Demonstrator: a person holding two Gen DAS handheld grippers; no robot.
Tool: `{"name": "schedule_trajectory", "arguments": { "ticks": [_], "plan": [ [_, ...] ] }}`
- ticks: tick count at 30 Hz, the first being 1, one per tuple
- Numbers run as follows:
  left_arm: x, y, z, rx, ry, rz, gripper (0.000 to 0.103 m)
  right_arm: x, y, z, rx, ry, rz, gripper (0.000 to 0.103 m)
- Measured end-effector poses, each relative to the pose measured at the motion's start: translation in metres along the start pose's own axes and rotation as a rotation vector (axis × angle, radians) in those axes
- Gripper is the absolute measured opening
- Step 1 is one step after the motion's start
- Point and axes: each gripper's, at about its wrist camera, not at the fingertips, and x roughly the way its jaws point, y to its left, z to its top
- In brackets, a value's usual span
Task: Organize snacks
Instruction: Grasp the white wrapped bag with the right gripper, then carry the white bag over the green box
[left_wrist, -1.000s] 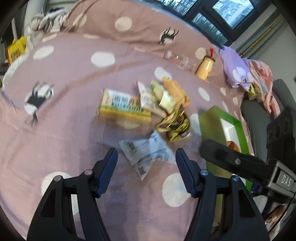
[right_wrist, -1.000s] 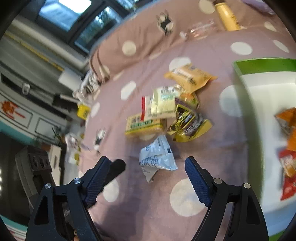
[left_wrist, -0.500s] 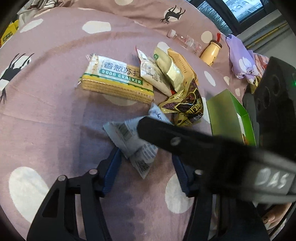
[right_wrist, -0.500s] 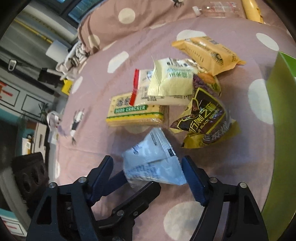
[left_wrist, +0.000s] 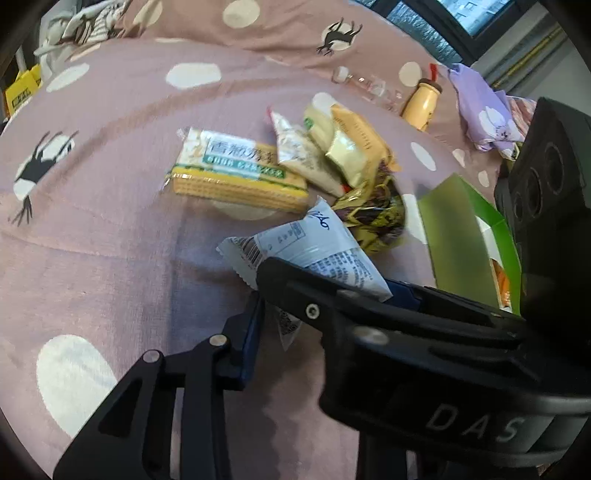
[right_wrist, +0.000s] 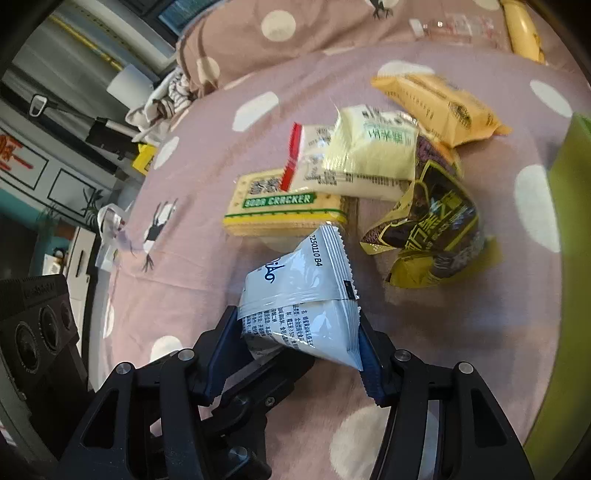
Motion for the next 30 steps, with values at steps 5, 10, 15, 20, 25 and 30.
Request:
{"name": "schedule_trajectory", "arguments": {
  "ticks": [5,10,15,20,25,30],
  "plan": [
    [-0.022,-0.019,0.001,0.053,-0.051,-0.001,0.028,-0.030,0.007,-0.005,-0.013,-0.071,-0.004,0.061],
    [-0.032,-0.040,-0.004,0.102,-0.071,-0.006,0.028,-0.057,0.007,-0.014,-0.013,-0.127,-0.012,0.061],
    [-0.038,-0.062,-0.012,0.147,-0.078,-0.020,0.028,-0.079,0.002,-0.025,0.006,-0.170,-0.029,0.061],
    [-0.056,-0.097,-0.016,0.226,-0.116,-0.054,0.028,-0.112,-0.004,-0.035,0.020,-0.240,-0.051,0.061],
    [-0.070,-0.134,-0.017,0.306,-0.150,-0.100,0.028,-0.160,-0.016,-0.045,0.044,-0.340,-0.085,0.061],
    [-0.069,-0.176,-0.020,0.391,-0.144,-0.138,0.028,-0.195,-0.041,-0.059,0.105,-0.414,-0.113,0.061]
  ]
}}
